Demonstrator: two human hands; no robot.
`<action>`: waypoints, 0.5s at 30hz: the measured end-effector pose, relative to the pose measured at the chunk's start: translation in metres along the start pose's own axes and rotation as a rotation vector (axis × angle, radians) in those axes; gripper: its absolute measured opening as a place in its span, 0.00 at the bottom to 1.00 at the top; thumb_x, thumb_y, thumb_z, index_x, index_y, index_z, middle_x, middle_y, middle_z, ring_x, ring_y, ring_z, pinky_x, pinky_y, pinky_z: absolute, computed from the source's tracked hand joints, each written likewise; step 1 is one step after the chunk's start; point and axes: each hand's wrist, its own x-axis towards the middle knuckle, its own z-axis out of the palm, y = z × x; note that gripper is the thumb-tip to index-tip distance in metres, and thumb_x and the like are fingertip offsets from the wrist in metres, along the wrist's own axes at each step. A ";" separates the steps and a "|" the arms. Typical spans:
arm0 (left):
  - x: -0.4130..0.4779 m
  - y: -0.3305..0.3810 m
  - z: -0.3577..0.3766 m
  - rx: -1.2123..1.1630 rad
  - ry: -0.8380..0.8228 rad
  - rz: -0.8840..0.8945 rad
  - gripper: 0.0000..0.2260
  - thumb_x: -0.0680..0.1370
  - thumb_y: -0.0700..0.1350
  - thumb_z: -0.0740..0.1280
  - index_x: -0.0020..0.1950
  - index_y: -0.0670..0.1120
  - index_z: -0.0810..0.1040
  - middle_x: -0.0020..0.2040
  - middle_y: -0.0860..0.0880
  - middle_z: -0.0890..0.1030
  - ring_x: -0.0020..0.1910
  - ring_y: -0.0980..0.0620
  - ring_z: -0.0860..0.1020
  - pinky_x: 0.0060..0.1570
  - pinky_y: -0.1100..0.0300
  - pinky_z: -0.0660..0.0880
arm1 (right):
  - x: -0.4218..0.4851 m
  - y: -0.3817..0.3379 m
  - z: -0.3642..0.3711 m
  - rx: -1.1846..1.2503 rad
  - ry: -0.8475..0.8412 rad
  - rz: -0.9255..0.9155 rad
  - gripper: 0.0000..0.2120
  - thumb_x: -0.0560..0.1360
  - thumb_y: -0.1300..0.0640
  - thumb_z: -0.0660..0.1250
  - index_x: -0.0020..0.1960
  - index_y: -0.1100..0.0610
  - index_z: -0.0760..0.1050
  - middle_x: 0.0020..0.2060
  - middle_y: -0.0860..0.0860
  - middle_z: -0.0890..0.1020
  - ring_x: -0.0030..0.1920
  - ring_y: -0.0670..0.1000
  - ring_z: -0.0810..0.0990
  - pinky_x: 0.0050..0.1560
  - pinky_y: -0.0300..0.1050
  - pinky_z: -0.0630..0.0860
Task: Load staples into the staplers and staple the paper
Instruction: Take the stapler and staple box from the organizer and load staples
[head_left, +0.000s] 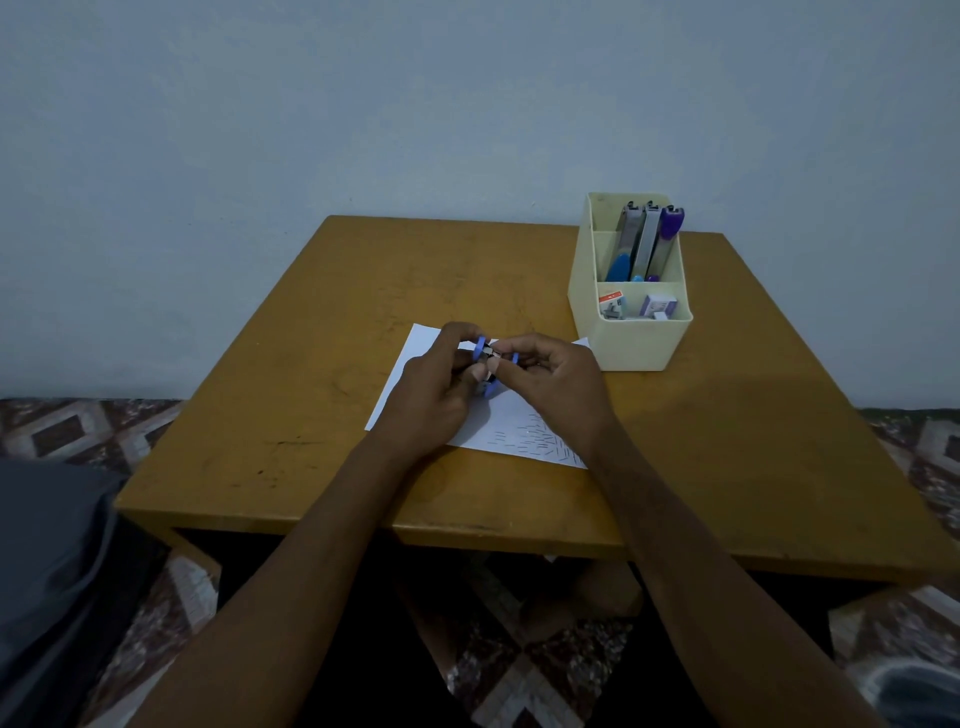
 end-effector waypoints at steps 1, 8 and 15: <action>0.000 0.000 0.000 -0.015 -0.001 -0.007 0.09 0.80 0.40 0.62 0.59 0.48 0.71 0.45 0.51 0.85 0.42 0.54 0.82 0.40 0.59 0.73 | 0.000 0.000 0.000 -0.015 0.008 -0.015 0.08 0.71 0.62 0.72 0.50 0.59 0.82 0.43 0.51 0.84 0.43 0.42 0.82 0.45 0.31 0.76; 0.000 0.000 -0.001 -0.070 -0.014 -0.017 0.07 0.80 0.37 0.62 0.55 0.47 0.71 0.42 0.53 0.83 0.40 0.55 0.79 0.41 0.61 0.72 | 0.002 0.003 0.001 -0.153 0.034 -0.066 0.02 0.71 0.62 0.71 0.44 0.57 0.81 0.40 0.48 0.82 0.41 0.41 0.79 0.42 0.28 0.74; 0.002 -0.003 -0.005 -0.183 0.005 -0.101 0.08 0.80 0.37 0.62 0.57 0.47 0.70 0.44 0.53 0.83 0.45 0.51 0.81 0.53 0.44 0.77 | 0.003 0.004 -0.002 -0.060 0.012 0.016 0.10 0.72 0.56 0.72 0.52 0.54 0.78 0.43 0.46 0.84 0.47 0.44 0.81 0.49 0.38 0.77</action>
